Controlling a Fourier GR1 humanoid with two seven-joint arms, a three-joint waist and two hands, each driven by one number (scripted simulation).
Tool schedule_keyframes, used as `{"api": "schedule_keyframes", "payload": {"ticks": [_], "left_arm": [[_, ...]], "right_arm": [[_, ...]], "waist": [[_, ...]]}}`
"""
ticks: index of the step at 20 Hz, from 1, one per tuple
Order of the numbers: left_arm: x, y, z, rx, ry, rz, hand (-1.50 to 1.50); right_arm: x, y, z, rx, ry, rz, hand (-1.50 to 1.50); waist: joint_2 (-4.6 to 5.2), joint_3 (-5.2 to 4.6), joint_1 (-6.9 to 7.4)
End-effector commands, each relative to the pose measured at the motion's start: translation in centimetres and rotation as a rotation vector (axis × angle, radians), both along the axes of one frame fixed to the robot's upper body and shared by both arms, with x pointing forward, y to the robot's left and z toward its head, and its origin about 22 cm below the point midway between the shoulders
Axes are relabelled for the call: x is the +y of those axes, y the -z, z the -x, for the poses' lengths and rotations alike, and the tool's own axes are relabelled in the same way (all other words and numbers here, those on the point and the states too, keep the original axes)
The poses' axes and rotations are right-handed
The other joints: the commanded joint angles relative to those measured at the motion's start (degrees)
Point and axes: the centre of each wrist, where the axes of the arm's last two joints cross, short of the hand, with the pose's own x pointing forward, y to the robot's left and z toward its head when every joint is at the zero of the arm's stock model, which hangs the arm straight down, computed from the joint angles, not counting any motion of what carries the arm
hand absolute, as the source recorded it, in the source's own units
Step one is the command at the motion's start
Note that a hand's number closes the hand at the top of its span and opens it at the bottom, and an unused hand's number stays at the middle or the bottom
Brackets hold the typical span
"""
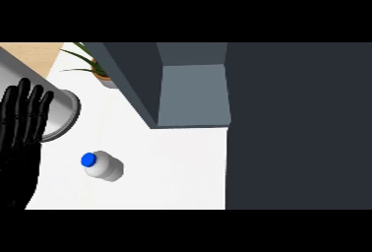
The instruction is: Pick up the bottled water, place it into the cabinet and close the cabinet
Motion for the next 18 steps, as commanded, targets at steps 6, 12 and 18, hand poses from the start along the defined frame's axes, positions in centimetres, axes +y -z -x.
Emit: {"api": "schedule_keyframes", "payload": {"ticks": [6,12,18], "left_arm": [[2.0,-0.4,-1.8,0.028,0.503,-0.006,-1.5],[5.1,0.2,-0.8,0.273,0.584,0.131,-1.5],[8.4,-2.1,-0.1,0.331,0.563,0.093,-1.5]], "right_arm": [[-0.1,0.5,3.0,0.035,-0.028,0.018,-1.5],[2.2,0.0,6.2,0.166,-0.326,-0.013,-1.5],[2.4,-2.3,11.5,0.156,-0.333,-0.007,-1.5]], "waist": [[-0.77,-2.57,-1.25],[-0.9,-2.48,0.08],[-0.89,-2.44,0.06]]}}
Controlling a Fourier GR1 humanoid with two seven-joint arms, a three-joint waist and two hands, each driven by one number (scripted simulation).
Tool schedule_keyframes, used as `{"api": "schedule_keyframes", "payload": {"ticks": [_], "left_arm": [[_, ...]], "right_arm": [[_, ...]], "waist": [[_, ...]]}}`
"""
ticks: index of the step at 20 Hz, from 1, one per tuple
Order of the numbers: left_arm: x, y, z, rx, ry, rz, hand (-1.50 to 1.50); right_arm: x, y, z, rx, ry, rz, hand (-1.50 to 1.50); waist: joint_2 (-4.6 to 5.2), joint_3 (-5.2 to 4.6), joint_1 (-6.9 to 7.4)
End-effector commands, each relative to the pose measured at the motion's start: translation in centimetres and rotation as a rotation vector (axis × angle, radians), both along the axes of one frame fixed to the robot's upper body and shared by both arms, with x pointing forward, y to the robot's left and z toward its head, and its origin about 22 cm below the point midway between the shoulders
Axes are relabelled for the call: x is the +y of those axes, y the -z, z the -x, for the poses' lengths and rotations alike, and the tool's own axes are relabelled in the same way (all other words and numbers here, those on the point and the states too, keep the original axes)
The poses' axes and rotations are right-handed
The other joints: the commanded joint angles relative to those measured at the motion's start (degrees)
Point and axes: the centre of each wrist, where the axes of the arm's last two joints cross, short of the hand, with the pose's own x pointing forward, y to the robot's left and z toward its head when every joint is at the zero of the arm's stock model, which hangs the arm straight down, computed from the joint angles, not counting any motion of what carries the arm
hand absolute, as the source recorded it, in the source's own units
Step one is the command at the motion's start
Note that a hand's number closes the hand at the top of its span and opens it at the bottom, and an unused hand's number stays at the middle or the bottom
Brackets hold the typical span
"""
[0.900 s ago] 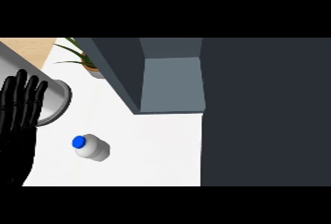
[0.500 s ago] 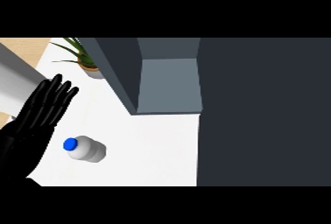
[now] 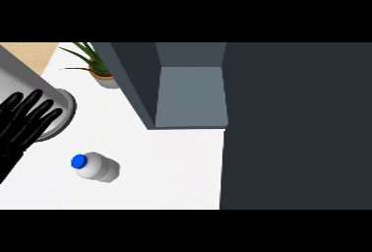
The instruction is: Pick up the bottled water, place it into the cabinet and close the cabinet
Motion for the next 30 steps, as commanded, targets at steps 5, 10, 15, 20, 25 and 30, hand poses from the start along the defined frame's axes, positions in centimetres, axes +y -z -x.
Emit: {"api": "schedule_keyframes", "payload": {"ticks": [5,10,15,20,25,30], "left_arm": [[4.4,-0.1,2.0,0.065,-0.018,-0.117,-1.5],[4.4,2.1,0.6,0.119,-0.055,-0.121,-1.5],[6.1,5.4,-2.5,0.177,-0.058,-0.157,-1.5],[5.1,11.4,-1.8,0.298,-0.018,-0.154,-1.5],[4.0,14.5,-4.1,0.372,-0.036,-0.129,-1.5],[3.5,17.4,-4.8,0.388,-0.041,-0.142,-1.5]], "right_arm": [[0.7,-2.3,4.8,0.006,0.0,-0.01,-1.5],[-0.1,-2.0,6.6,0.014,-0.036,-0.002,-1.5],[0.4,-1.6,5.9,0.005,-0.018,0.001,-1.5],[0.9,-2.1,7.2,0.006,-0.024,0.003,-1.5],[1.1,-2.6,7.6,-0.007,-0.019,0.003,-1.5],[0.9,-1.6,8.3,0.004,-0.041,-0.004,-1.5]], "waist": [[-0.06,-0.03,0.17],[-0.1,0.0,-0.75],[0.21,-0.07,-0.92],[0.13,-0.18,-1.72],[0.33,-0.21,-1.72],[0.14,-0.11,-1.3]]}}
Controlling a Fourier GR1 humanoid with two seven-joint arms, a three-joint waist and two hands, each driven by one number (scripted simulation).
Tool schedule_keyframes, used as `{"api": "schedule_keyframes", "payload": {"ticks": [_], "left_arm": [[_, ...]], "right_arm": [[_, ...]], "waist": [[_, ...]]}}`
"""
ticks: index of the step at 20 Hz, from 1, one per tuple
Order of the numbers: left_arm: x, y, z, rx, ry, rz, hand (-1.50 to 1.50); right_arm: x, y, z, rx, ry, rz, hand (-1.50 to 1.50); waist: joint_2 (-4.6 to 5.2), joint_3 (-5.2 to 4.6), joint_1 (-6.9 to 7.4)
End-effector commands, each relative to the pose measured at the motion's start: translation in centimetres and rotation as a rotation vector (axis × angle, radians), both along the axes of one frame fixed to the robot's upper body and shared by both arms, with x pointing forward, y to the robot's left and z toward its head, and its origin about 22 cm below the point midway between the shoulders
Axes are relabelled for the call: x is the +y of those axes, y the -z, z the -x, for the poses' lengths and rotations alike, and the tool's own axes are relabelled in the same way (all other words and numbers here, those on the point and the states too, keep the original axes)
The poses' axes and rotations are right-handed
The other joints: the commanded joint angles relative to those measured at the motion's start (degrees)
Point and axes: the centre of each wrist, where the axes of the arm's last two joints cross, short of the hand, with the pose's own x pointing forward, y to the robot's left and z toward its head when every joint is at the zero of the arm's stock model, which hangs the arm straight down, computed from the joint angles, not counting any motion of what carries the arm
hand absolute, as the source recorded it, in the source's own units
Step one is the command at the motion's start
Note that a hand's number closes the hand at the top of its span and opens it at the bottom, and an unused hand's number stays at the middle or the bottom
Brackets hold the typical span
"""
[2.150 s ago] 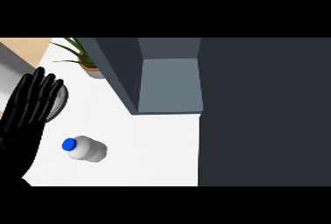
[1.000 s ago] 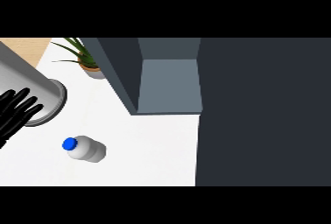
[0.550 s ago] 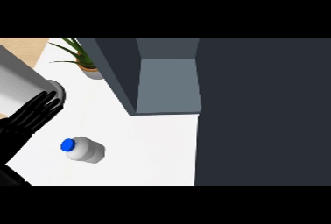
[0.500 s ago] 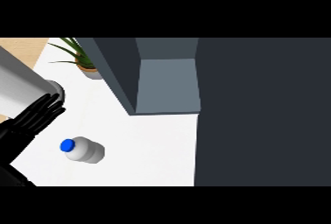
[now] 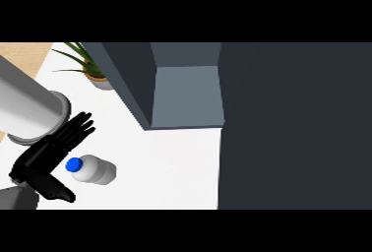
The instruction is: Pick up the bottled water, place it into the cabinet and close the cabinet
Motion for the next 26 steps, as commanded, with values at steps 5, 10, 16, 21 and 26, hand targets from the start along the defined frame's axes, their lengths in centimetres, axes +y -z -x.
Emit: {"api": "schedule_keyframes", "payload": {"ticks": [5,10,16,21,26], "left_arm": [[-0.8,5.6,-0.3,0.036,0.034,0.001,-1.5],[-1.8,8.9,0.6,0.031,0.066,0.04,-1.5],[-1.8,11.0,1.6,0.037,0.083,0.077,-1.5],[-2.5,10.8,0.1,-0.016,0.088,0.074,1.5],[-4.1,12.4,1.4,-0.114,0.109,-0.029,1.5]], "right_arm": [[0.4,-3.7,2.1,-0.055,0.013,0.006,-1.5],[-0.1,-2.9,2.0,-0.064,-0.015,0.032,-1.5],[-0.3,-3.9,2.4,-0.076,0.003,0.044,-1.5],[0.1,-3.5,2.5,-0.065,-0.001,0.041,-1.5],[-0.2,-3.4,2.6,-0.062,0.009,0.04,-1.5]], "waist": [[0.08,-0.06,-0.15],[0.23,-0.13,-0.61],[0.38,-0.21,-0.49],[0.35,-0.19,-0.32],[0.37,-0.17,-0.12]]}}
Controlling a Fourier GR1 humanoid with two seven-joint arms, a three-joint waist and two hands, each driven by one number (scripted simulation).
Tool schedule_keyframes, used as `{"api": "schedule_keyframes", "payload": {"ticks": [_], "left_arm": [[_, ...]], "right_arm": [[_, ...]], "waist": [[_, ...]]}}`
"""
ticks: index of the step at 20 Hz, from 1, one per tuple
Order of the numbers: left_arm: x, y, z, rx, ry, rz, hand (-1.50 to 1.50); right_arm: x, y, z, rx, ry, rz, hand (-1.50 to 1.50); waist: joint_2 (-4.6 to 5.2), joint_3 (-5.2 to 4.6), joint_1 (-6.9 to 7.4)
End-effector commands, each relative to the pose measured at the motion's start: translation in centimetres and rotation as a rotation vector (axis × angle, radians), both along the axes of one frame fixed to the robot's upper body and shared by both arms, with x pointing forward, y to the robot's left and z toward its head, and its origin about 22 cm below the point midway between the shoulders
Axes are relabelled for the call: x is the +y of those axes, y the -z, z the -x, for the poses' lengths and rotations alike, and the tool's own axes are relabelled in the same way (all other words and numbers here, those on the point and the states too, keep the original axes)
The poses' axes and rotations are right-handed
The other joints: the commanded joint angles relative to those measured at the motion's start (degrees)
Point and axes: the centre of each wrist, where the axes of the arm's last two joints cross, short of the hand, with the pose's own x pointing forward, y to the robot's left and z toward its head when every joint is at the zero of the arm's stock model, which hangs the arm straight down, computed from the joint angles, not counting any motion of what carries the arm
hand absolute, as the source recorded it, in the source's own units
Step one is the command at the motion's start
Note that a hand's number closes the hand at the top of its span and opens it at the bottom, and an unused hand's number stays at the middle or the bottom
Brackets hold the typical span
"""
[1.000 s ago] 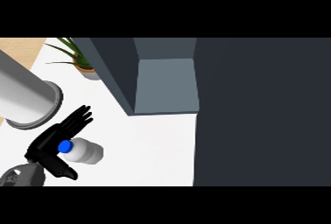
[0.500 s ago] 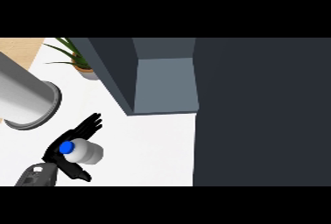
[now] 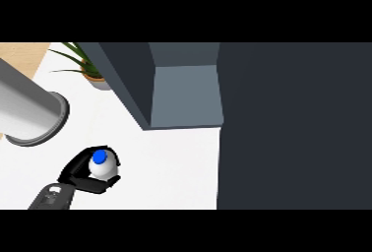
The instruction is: Pick up the bottled water, place it into the cabinet and close the cabinet
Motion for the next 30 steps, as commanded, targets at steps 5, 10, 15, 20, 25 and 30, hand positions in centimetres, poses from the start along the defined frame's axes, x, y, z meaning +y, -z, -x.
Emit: {"api": "schedule_keyframes", "payload": {"ticks": [5,10,15,20,25,30], "left_arm": [[-0.7,1.1,0.8,-0.246,0.098,0.021,1.5],[-5.9,3.9,3.1,-0.286,-0.234,0.012,1.5],[-9.8,4.6,3.5,-0.292,-0.424,0.074,1.5],[-12.5,3.5,2.0,-0.315,-0.355,0.103,1.5],[-15.6,0.0,-0.9,-0.313,-0.341,0.163,1.5],[-19.0,-4.9,-3.3,-0.297,-0.343,0.158,1.5]], "right_arm": [[-0.1,-2.5,0.8,-0.027,-0.003,0.04,-1.5],[-0.6,-2.7,0.9,-0.034,0.038,0.04,-1.5],[-0.6,-3.2,1.7,-0.016,0.035,0.031,-1.5],[0.0,-2.1,0.6,-0.03,0.025,0.037,-1.5],[-0.8,-2.5,1.6,-0.008,0.03,0.044,-1.5],[-1.1,-2.8,1.4,-0.022,0.05,0.033,-1.5]], "waist": [[0.09,-0.14,0.13],[-0.24,0.01,1.73],[-0.48,0.09,1.43],[-0.18,0.07,1.68],[-0.55,0.14,1.15],[-0.58,0.2,1.77]]}}
